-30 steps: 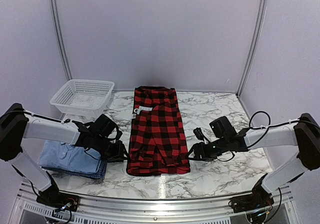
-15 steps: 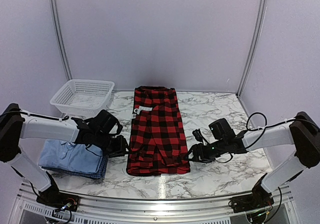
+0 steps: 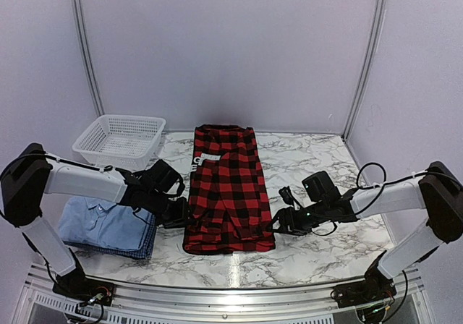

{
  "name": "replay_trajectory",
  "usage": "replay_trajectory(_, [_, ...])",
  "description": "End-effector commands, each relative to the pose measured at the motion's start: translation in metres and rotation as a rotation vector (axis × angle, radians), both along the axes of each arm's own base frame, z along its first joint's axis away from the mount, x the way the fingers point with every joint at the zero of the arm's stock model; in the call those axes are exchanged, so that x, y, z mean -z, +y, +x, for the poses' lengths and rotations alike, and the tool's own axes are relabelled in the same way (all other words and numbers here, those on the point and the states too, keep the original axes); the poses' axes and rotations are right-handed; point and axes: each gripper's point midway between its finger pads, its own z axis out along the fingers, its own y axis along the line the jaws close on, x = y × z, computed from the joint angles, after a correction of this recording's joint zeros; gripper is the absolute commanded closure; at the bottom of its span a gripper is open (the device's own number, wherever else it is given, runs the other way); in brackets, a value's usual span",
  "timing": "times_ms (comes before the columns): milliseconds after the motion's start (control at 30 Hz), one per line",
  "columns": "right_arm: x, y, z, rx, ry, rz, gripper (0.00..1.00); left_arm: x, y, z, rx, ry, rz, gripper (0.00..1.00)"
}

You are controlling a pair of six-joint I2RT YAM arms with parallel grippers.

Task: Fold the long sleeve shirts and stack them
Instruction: Adjust the rectangle-folded shirt at the center of the board.

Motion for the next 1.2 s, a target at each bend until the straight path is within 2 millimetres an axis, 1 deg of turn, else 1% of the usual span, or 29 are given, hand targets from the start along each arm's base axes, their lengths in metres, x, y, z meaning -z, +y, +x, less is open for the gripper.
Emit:
replay_trajectory(0, [-0.004,0.002,0.001,-0.004,-0.018,0.004,0.33,0.003,-0.004,-0.004,0.022,0.018,0.022,0.63])
replay_trajectory(100, [-0.003,0.003,0.0,-0.006,-0.016,0.006,0.33,0.006,-0.005,-0.004,0.021,0.026,0.027,0.66])
replay_trajectory(233, [-0.002,0.003,0.0,-0.007,-0.011,0.007,0.33,0.002,-0.009,-0.004,0.028,0.025,0.014,0.73])
replay_trajectory(267, [-0.002,0.003,0.0,-0.008,-0.009,0.007,0.33,0.001,-0.011,-0.004,0.028,0.029,0.009,0.76])
replay_trajectory(367, [-0.002,0.003,-0.001,-0.009,-0.009,0.007,0.33,-0.004,-0.016,-0.005,0.033,0.043,-0.018,0.89])
replay_trajectory(400, [-0.002,0.003,0.0,-0.009,-0.01,0.007,0.33,-0.007,-0.018,-0.006,0.033,0.05,-0.031,0.92])
replay_trajectory(533, [-0.005,0.003,0.0,-0.006,-0.014,0.008,0.33,-0.015,-0.026,-0.01,0.034,0.095,-0.083,0.98])
replay_trajectory(633, [-0.005,0.003,0.0,-0.006,-0.014,0.007,0.33,-0.019,-0.03,-0.015,0.037,0.141,-0.121,1.0])
replay_trajectory(767, [-0.005,0.002,-0.002,-0.01,-0.011,0.002,0.33,-0.027,-0.038,-0.022,0.009,0.226,-0.24,1.0])
replay_trajectory(967, [-0.004,0.001,-0.002,-0.005,-0.009,0.003,0.33,-0.039,-0.033,-0.019,-0.064,0.292,-0.354,1.0])
replay_trajectory(1000, [-0.003,0.001,-0.002,-0.005,-0.008,0.001,0.33,-0.038,-0.03,-0.02,-0.081,0.313,-0.362,1.0])
replay_trajectory(1100, [-0.002,0.001,-0.002,-0.005,-0.007,-0.001,0.33,-0.049,-0.034,-0.018,-0.101,0.332,-0.444,1.0])
replay_trajectory(1167, [-0.001,0.0,-0.003,-0.005,-0.005,-0.002,0.33,-0.052,-0.032,-0.019,-0.116,0.347,-0.464,1.0])
